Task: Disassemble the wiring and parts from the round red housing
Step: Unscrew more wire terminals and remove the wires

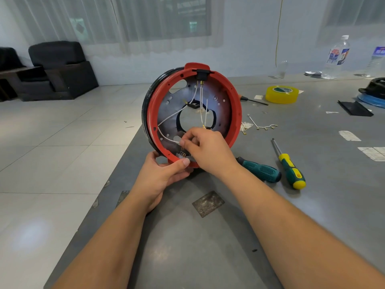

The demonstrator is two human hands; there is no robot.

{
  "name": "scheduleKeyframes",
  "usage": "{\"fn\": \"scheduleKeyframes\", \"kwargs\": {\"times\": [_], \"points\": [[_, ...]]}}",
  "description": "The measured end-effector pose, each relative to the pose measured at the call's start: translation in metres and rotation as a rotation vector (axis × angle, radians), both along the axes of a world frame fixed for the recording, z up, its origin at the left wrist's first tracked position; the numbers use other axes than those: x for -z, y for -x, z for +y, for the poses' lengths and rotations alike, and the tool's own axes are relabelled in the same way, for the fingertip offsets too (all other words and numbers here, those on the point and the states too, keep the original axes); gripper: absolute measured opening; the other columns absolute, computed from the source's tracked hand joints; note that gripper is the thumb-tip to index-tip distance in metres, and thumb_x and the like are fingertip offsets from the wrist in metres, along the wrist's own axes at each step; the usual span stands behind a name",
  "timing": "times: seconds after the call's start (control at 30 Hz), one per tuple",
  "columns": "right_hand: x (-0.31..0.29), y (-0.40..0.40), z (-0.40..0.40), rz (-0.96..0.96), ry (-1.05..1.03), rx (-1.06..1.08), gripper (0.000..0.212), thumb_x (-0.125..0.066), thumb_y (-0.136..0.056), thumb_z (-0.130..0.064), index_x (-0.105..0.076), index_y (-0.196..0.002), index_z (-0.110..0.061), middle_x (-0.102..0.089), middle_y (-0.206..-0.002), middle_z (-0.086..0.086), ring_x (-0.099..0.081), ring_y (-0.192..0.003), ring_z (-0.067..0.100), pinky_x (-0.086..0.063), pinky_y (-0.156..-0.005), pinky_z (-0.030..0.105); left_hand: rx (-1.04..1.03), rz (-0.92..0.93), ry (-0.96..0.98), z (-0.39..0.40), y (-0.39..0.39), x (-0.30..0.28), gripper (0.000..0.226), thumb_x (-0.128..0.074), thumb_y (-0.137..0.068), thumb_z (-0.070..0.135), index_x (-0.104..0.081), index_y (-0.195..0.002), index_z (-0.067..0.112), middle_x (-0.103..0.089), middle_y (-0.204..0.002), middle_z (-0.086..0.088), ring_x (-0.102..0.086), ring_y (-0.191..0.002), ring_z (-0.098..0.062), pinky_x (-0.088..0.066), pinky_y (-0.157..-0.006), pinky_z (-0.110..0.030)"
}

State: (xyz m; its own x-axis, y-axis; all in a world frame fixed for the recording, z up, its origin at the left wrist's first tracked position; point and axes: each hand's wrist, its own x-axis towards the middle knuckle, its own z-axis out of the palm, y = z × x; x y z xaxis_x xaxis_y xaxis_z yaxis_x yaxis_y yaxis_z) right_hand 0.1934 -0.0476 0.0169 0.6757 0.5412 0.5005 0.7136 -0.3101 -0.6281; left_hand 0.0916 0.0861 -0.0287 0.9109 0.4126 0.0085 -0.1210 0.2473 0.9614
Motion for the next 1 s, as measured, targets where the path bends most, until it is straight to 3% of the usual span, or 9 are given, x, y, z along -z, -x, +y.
{"fn": "scheduleKeyframes", "kwargs": {"times": [0.1,0.2,0.43,0.6,0.7,0.77,0.9,1.0], "points": [[0.003,0.003,0.000,-0.009,0.006,0.004,0.012,-0.063,-0.098,-0.031,-0.069,-0.092,-0.024,-0.054,-0.056,-0.012,-0.054,-0.059,0.005,-0.051,-0.065,0.032,-0.004,-0.011,0.017,-0.001,0.000,-0.001,0.097,-0.099,-0.064,0.020,-0.040,-0.141,0.012,-0.078,-0.110,-0.022,-0.077,-0.102,-0.041,-0.065,-0.082,-0.040],[0.003,0.005,-0.002,0.008,-0.023,0.011,0.009,-0.060,-0.098,-0.028,-0.066,-0.092,-0.024,-0.057,-0.060,-0.013,-0.056,-0.062,0.001,-0.041,-0.061,0.012,-0.013,-0.025,0.040,-0.002,0.001,-0.003,0.090,-0.094,-0.068,0.017,-0.040,-0.140,0.010,-0.078,-0.111,-0.022,-0.077,-0.102,-0.040,-0.065,-0.080,-0.039],[0.000,0.017,-0.007,0.003,-0.081,-0.001,0.008,-0.054,-0.097,-0.020,-0.058,-0.090,-0.020,-0.055,-0.063,-0.012,-0.055,-0.061,0.007,-0.052,-0.066,0.041,-0.024,-0.050,0.083,-0.005,0.003,-0.008,0.087,-0.091,-0.069,0.014,-0.040,-0.139,0.006,-0.078,-0.109,-0.023,-0.078,-0.102,-0.039,-0.065,-0.081,-0.040],[-0.004,0.022,-0.013,-0.129,-0.103,0.035,0.012,-0.053,-0.095,-0.017,-0.053,-0.084,-0.022,-0.051,-0.060,-0.015,-0.052,-0.062,0.011,-0.045,-0.089,0.049,-0.037,-0.059,0.114,-0.006,0.003,-0.009,0.081,-0.090,-0.069,0.015,-0.044,-0.135,0.005,-0.078,-0.110,-0.024,-0.077,-0.102,-0.040,-0.065,-0.080,-0.039],[-0.005,0.017,-0.021,-0.167,-0.167,0.134,0.016,-0.054,-0.091,-0.022,-0.052,-0.075,-0.020,-0.054,-0.055,-0.009,-0.055,-0.057,0.021,-0.047,-0.072,0.041,-0.052,-0.053,0.154,-0.005,0.004,-0.009,0.081,-0.091,-0.069,0.017,-0.045,-0.135,0.004,-0.076,-0.114,-0.025,-0.077,-0.104,-0.041,-0.065,-0.079,-0.036],[-0.004,0.012,-0.027,-0.193,-0.170,0.230,0.023,-0.054,-0.090,-0.027,-0.055,-0.069,-0.018,-0.052,-0.052,-0.006,-0.052,-0.053,0.022,-0.039,-0.064,0.033,-0.053,-0.053,0.168,-0.005,0.004,-0.011,0.077,-0.091,-0.070,0.019,-0.049,-0.133,0.004,-0.076,-0.116,-0.025,-0.077,-0.104,-0.041,-0.064,-0.079,-0.033],[0.003,0.006,-0.030,-0.190,-0.049,0.334,0.034,-0.057,-0.092,-0.035,-0.056,-0.063,-0.017,-0.055,-0.053,-0.001,-0.052,-0.056,0.024,-0.036,-0.056,0.031,-0.060,-0.070,0.187,-0.005,0.005,-0.012,0.060,-0.088,-0.074,0.017,-0.056,-0.124,0.005,-0.076,-0.116,-0.025,-0.077,-0.102,-0.040,-0.065,-0.077,-0.033],[0.008,0.004,-0.029,-0.137,0.025,0.278,0.034,-0.058,-0.094,-0.039,-0.057,-0.066,-0.019,-0.057,-0.056,-0.003,-0.054,-0.062,0.021,-0.039,-0.056,0.032,-0.072,-0.060,0.204,-0.007,0.005,-0.013,0.074,-0.088,-0.073,0.016,-0.047,-0.134,0.004,-0.076,-0.115,-0.026,-0.077,-0.102,-0.041,-0.065,-0.077,-0.034]]}}
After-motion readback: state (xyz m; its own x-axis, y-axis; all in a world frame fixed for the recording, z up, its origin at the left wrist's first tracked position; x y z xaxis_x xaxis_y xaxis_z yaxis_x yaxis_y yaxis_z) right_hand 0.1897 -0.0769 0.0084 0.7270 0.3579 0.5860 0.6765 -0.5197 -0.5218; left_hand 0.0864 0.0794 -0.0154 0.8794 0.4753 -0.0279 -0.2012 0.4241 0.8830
